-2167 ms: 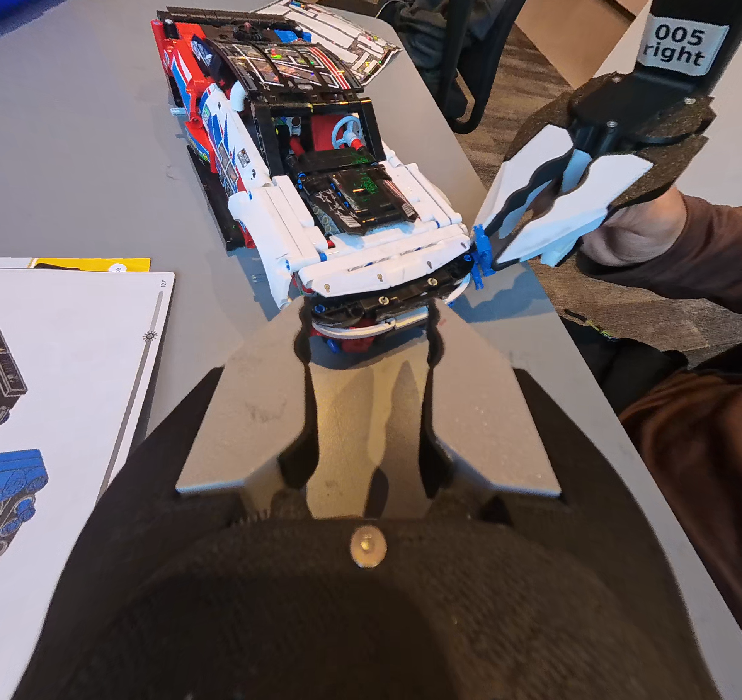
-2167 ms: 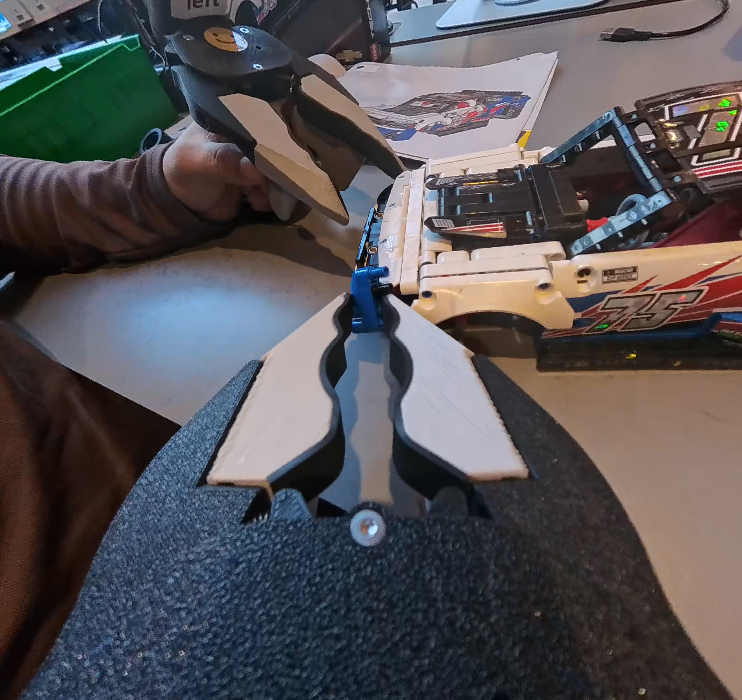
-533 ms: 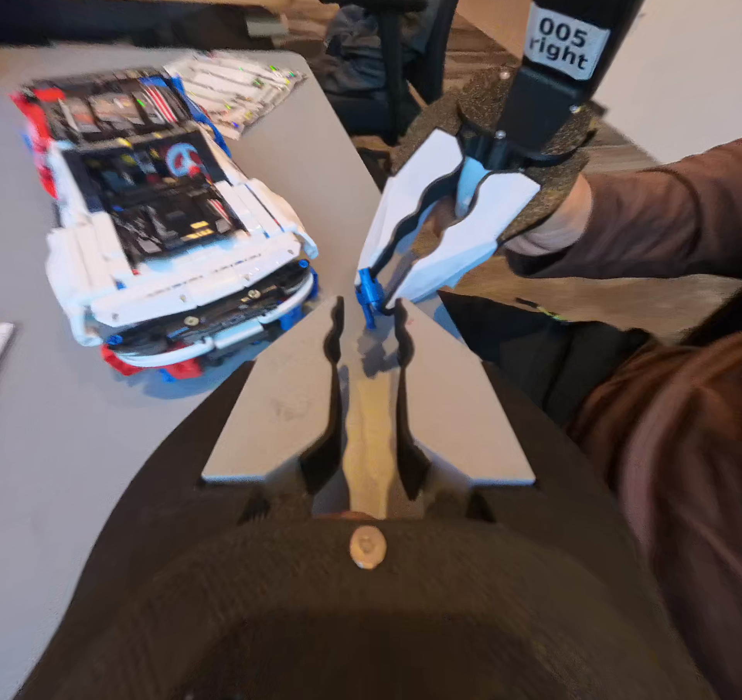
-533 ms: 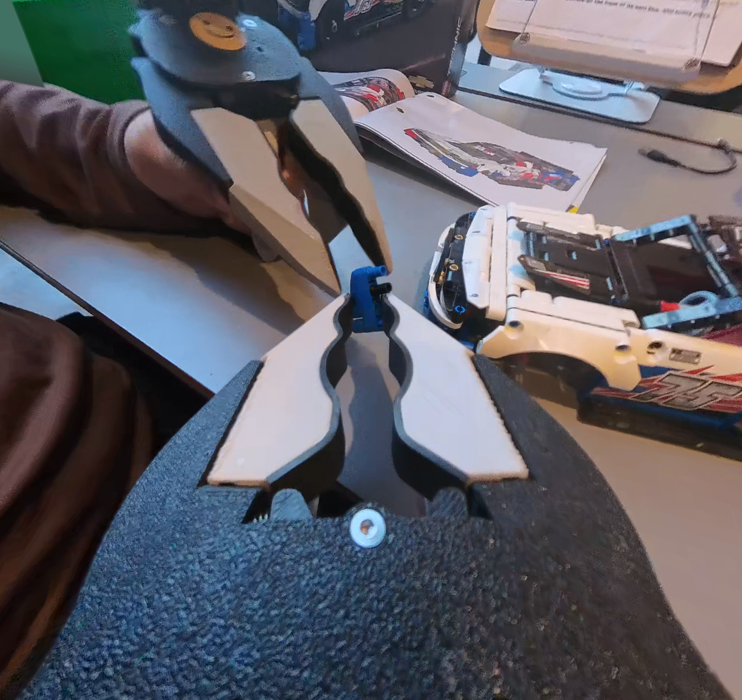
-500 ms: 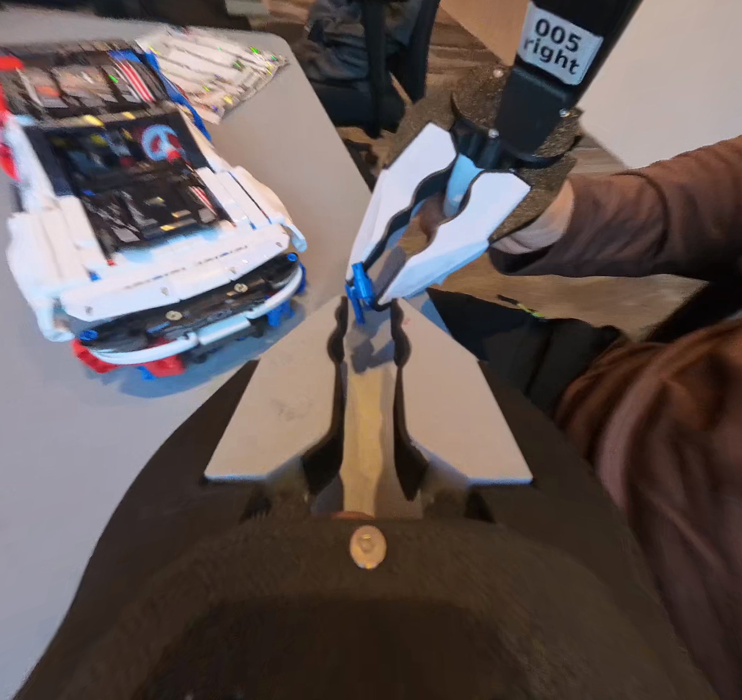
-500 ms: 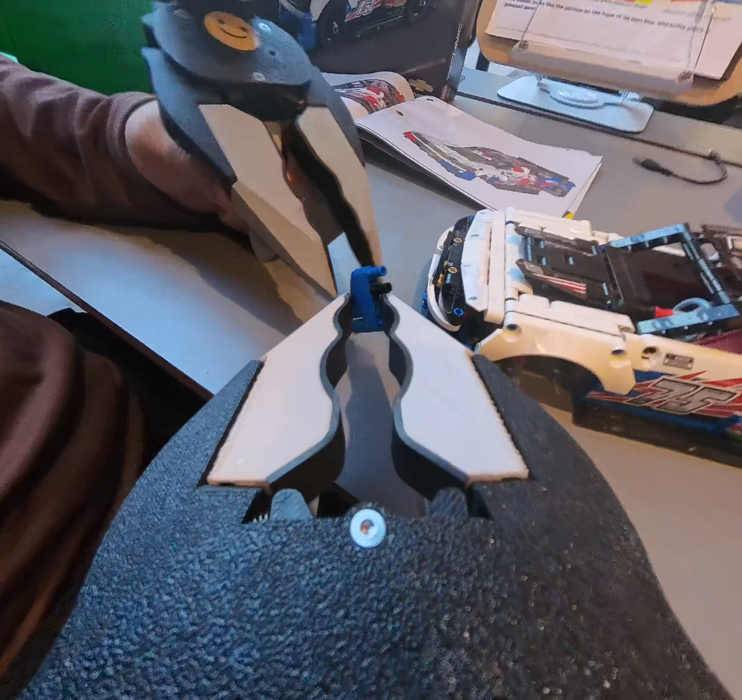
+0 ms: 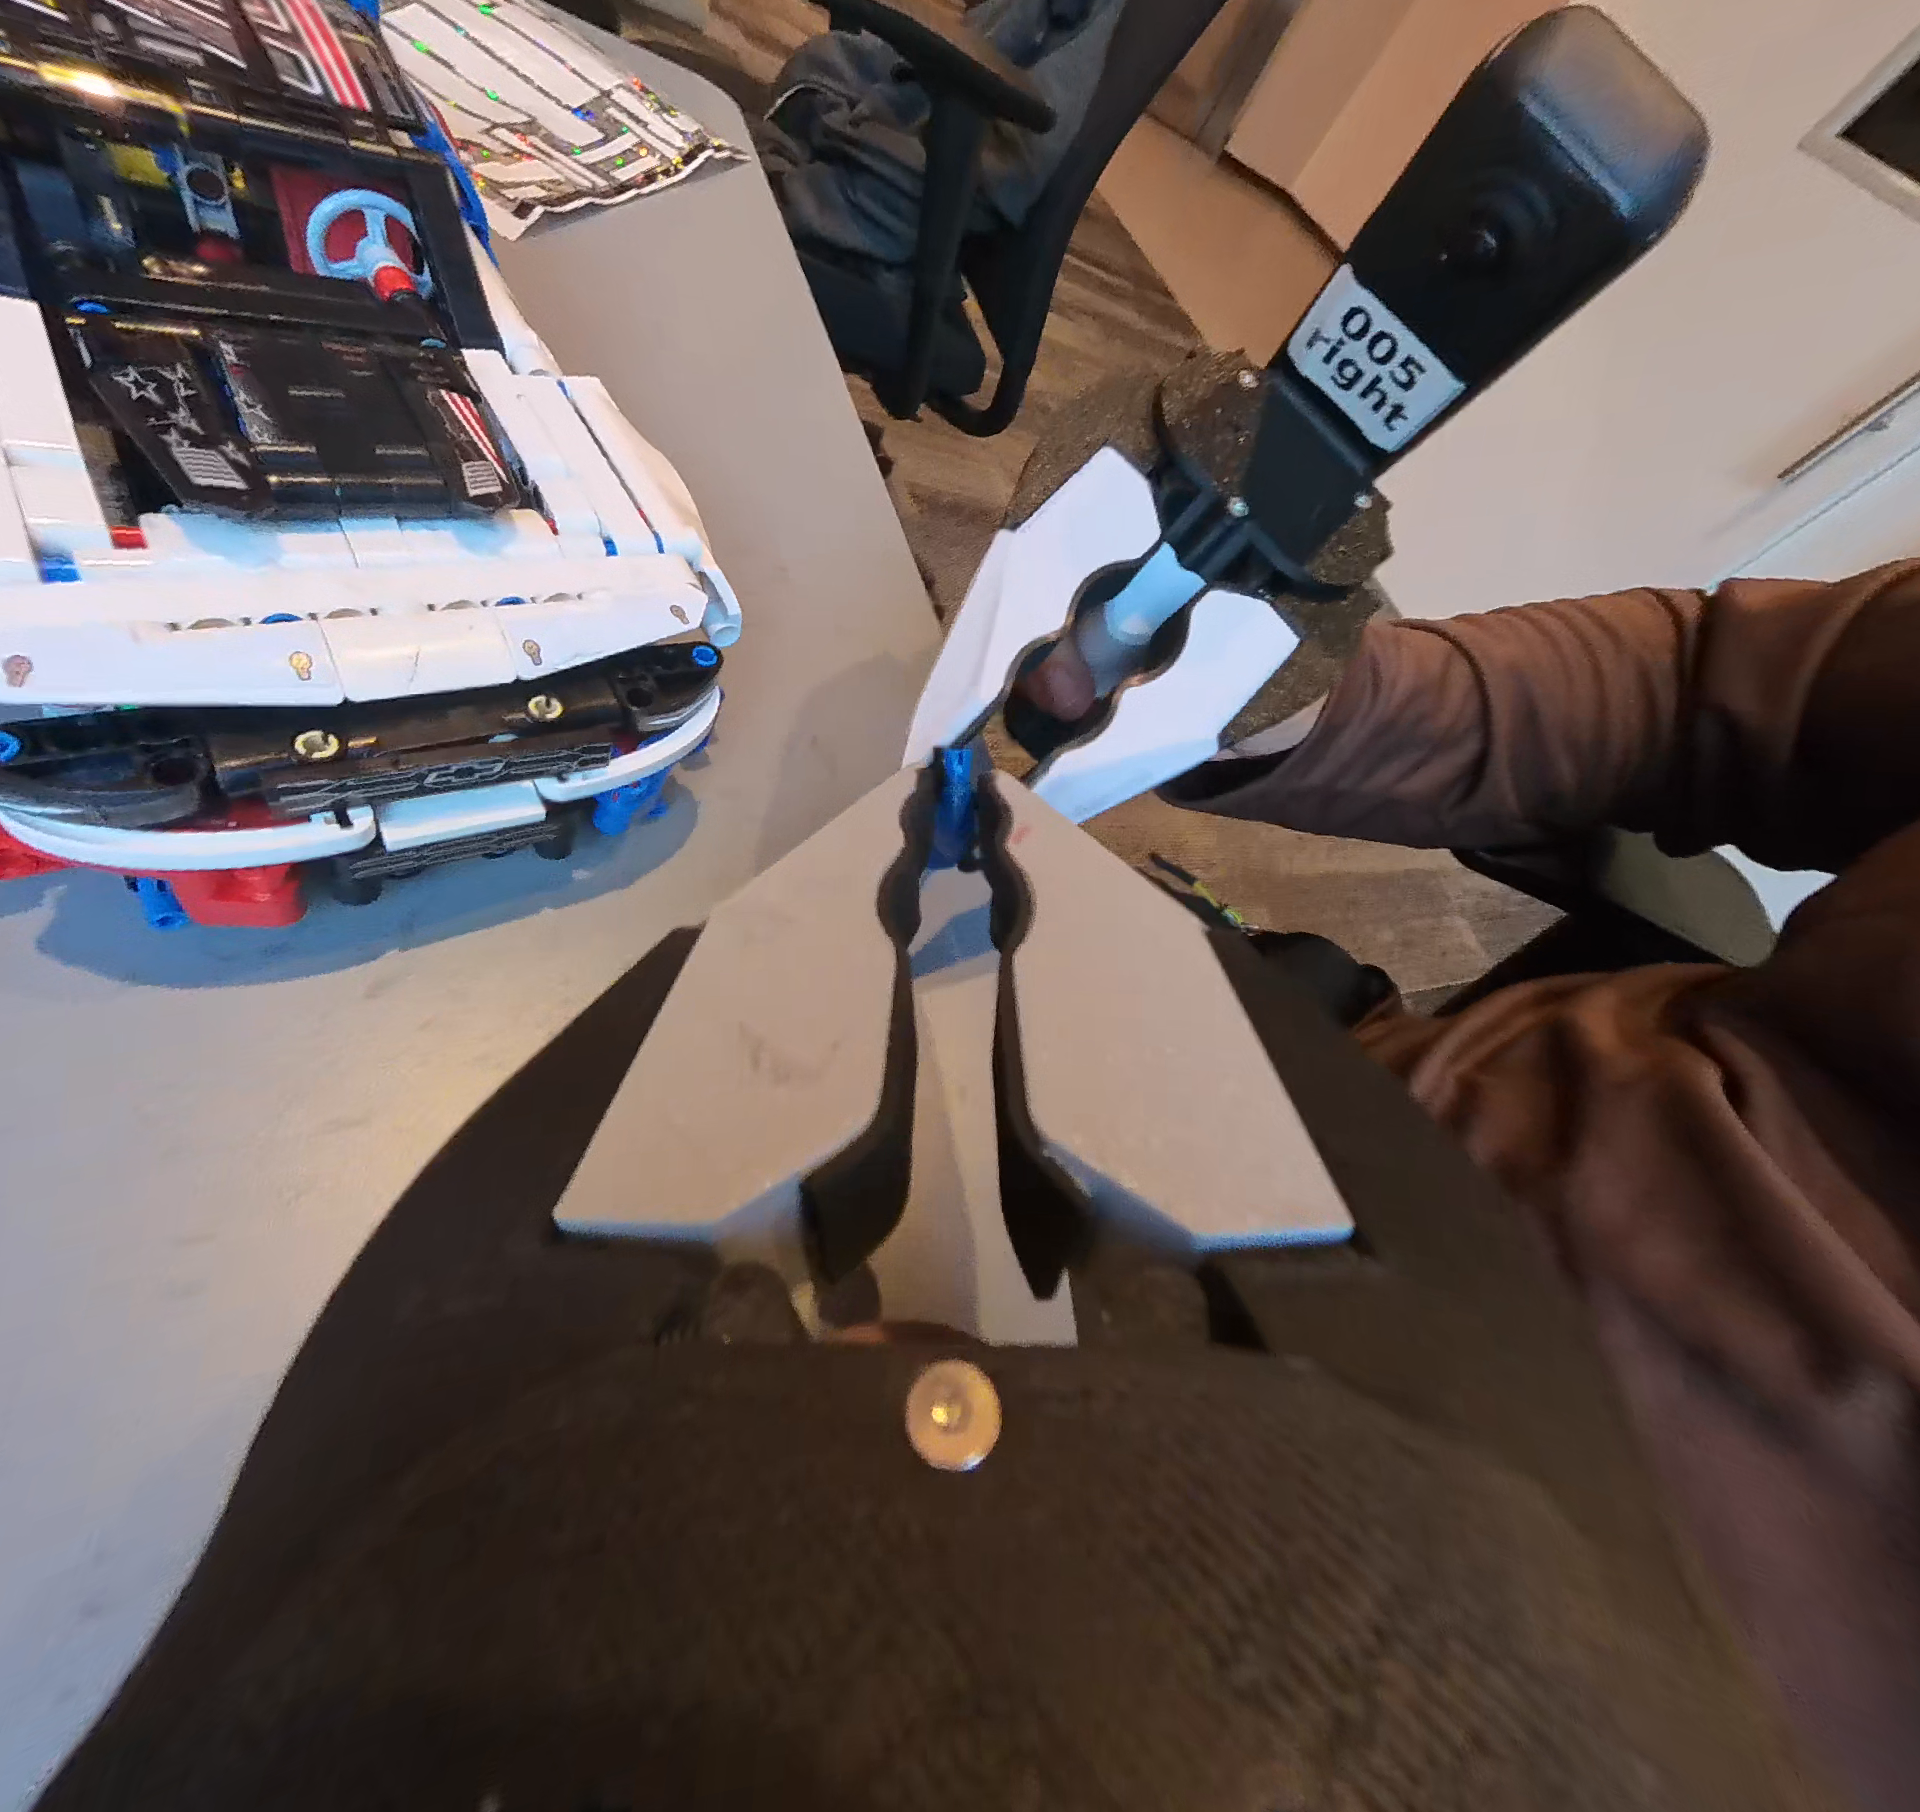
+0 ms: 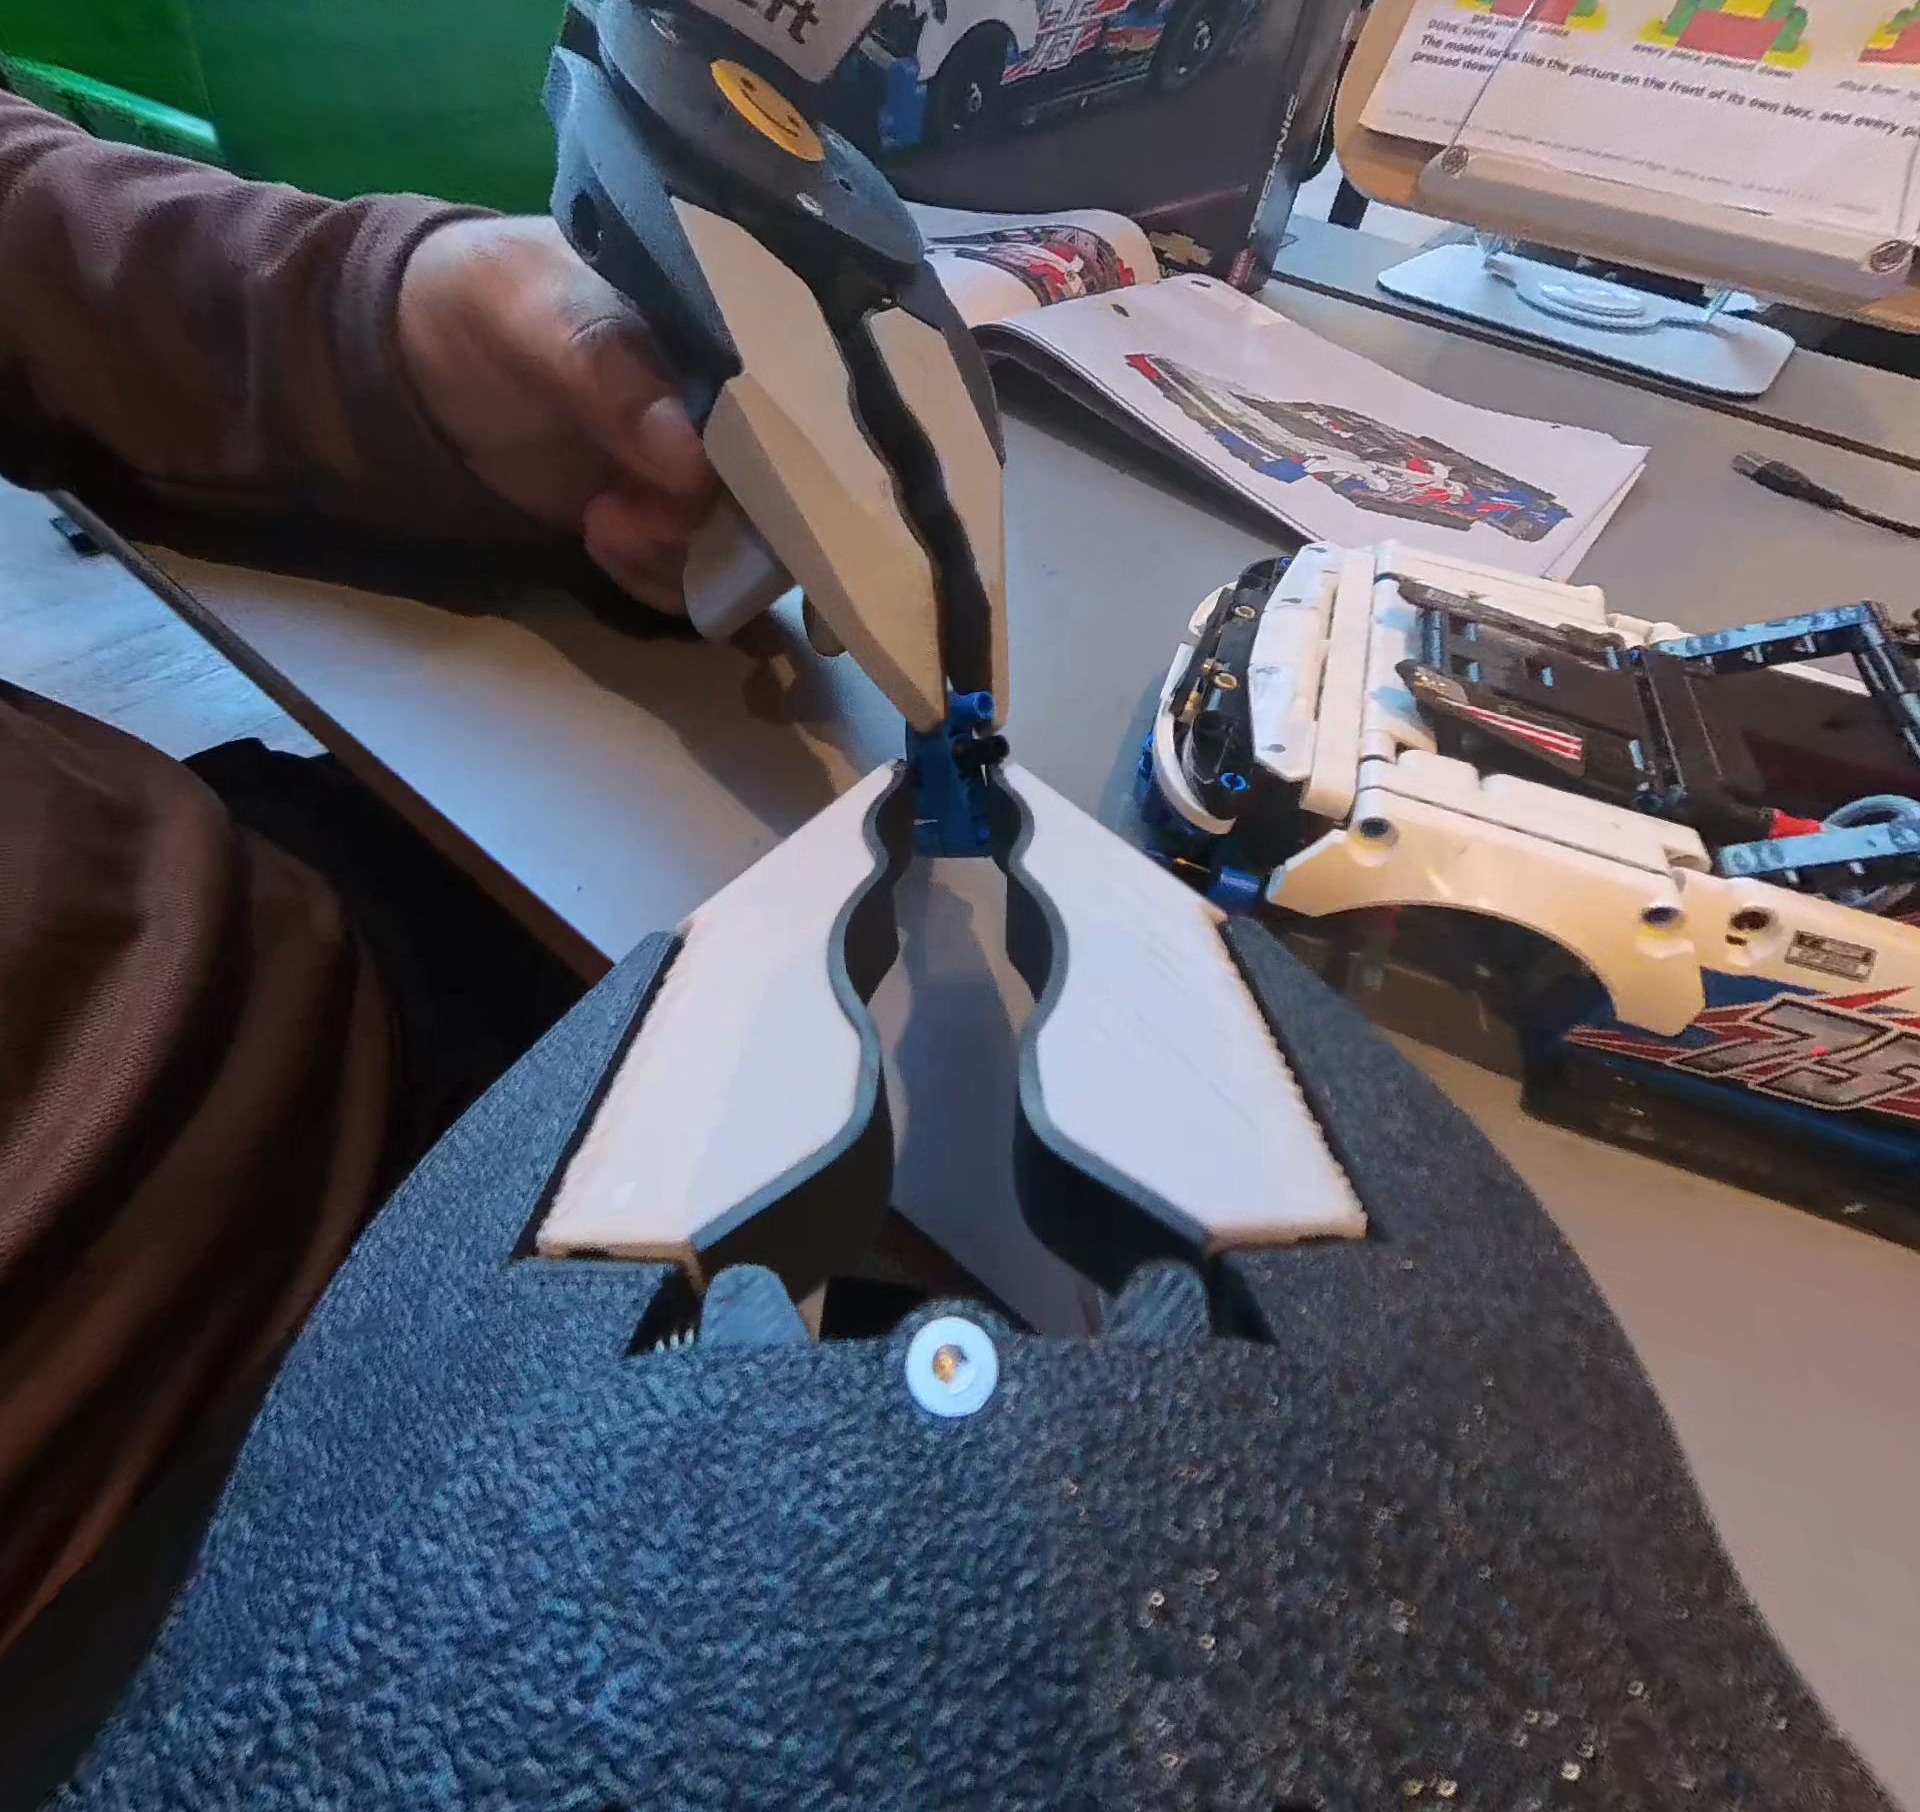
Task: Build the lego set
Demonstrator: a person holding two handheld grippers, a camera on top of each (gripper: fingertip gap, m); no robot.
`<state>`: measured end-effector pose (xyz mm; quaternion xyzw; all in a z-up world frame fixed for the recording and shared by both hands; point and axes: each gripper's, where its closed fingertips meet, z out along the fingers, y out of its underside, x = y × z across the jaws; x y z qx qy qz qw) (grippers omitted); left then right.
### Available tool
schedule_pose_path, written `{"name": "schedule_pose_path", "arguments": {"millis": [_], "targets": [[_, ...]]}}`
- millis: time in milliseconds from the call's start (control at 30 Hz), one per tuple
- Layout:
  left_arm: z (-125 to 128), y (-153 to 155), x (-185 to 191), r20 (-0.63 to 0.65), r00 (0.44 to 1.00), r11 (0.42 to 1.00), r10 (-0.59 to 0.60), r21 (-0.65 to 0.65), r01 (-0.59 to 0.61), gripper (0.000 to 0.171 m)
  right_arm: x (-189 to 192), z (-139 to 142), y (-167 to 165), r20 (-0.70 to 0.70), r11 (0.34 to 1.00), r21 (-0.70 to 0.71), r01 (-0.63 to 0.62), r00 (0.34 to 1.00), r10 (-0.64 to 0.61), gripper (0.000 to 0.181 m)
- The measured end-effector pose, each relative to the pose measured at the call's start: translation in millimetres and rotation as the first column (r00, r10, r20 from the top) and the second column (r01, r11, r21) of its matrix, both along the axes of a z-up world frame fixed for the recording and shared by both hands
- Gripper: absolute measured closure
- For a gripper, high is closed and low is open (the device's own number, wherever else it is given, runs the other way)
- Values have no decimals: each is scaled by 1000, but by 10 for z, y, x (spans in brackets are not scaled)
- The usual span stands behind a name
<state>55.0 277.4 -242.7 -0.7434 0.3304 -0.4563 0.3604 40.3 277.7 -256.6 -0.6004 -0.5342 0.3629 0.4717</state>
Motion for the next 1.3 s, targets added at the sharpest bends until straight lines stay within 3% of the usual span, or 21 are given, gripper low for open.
{"name": "schedule_pose_path", "arguments": {"millis": [133,333,433,567,667,767,933,1067,1200,1300], "targets": [[-44,-13,28,-28,1000,1000,14,-16,-14,159,-15,-32,11,9,1000,-5,11,1000,-11,168],[-73,25,5,-57,997,999,54,-5,-54,167,-24,-38,6,5,1000,-4,6,1000,-6,168],[-130,100,-59,-151,984,994,94,65,-85,168,-5,-74,43,11,999,-38,18,1000,-17,160],[-182,234,-144,-287,946,981,150,159,-107,167,174,-142,241,55,991,-90,100,994,-95,157],[-243,264,-103,-332,935,986,128,147,-83,167,298,-214,464,93,969,-140,205,977,-193,160],[-343,315,-78,-383,914,983,135,164,-76,167,297,-235,535,117,952,-195,235,970,-215,159],[-498,302,-43,-450,884,985,124,161,-56,162,280,-294,573,188,965,-123,231,960,-206,162],[-502,264,-88,-466,874,982,137,183,-57,168,270,-302,574,198,968,-125,217,962,-190,161],[-503,189,-162,-461,875,983,151,167,-82,147,253,-310,577,208,971,-142,193,965,-161,161],[-488,150,-228,-455,874,981,168,167,-102,145,258,-333,559,238,975,-139,175,961,-138,161]]}}
